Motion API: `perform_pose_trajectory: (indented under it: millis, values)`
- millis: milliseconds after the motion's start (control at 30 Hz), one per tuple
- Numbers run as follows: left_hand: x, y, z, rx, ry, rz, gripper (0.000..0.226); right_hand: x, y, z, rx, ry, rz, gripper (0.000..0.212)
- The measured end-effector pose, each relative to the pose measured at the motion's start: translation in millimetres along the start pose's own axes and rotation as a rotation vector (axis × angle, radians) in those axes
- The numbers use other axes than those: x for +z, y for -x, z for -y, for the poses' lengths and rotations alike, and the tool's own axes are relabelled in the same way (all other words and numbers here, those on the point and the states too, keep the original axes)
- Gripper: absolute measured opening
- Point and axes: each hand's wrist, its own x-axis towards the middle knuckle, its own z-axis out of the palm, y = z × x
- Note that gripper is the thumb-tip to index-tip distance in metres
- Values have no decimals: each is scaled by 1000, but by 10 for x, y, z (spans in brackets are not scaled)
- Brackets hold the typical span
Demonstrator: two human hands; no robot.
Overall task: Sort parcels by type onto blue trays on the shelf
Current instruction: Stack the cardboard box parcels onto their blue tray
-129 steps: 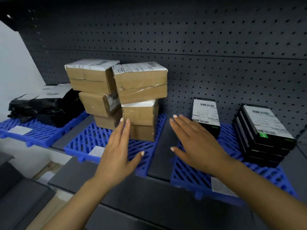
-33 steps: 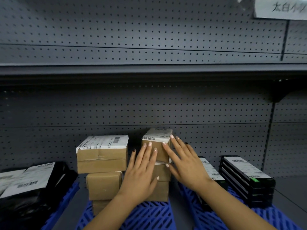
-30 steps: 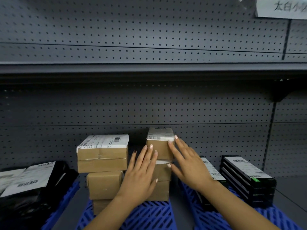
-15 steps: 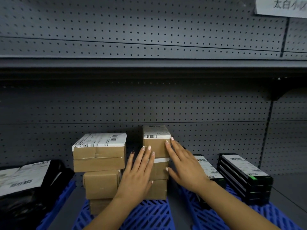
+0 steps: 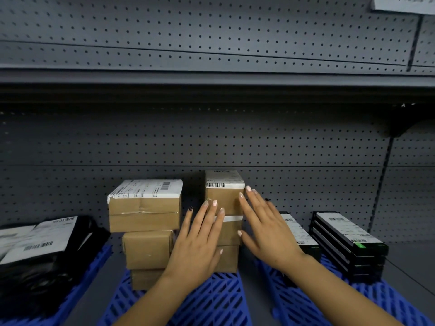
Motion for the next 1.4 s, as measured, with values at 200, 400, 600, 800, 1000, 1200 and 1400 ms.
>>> perform_pose_trajectory:
  millis: [200, 400, 600, 800, 1000, 1200, 1400]
  values:
    - [-288, 215, -48, 23, -25, -53, 75, -199, 335, -8, -100, 23, 38, 73]
    - [-389, 552, -118, -70, -32, 25, 68, -240, 562, -27, -200, -5, 106, 70]
    - [-491, 882, -98, -175, -75, 124, 65, -159, 589, 94, -258, -90, 121, 68]
    - [-639, 1257, -139, -319, -137, 201, 65, 35, 632, 322, -347, -180, 187, 68]
    - [-591, 1601, -182, -434, -164, 296, 69, 135, 662, 512, -429, -255, 222, 69]
    - [-512, 1621, 17, -445, -156, 267, 67, 140, 544, 619, -460, -206, 208, 65]
    - [-433, 1530, 475, -293, -147, 255, 63, 219, 361, 927, -473, -113, 162, 69]
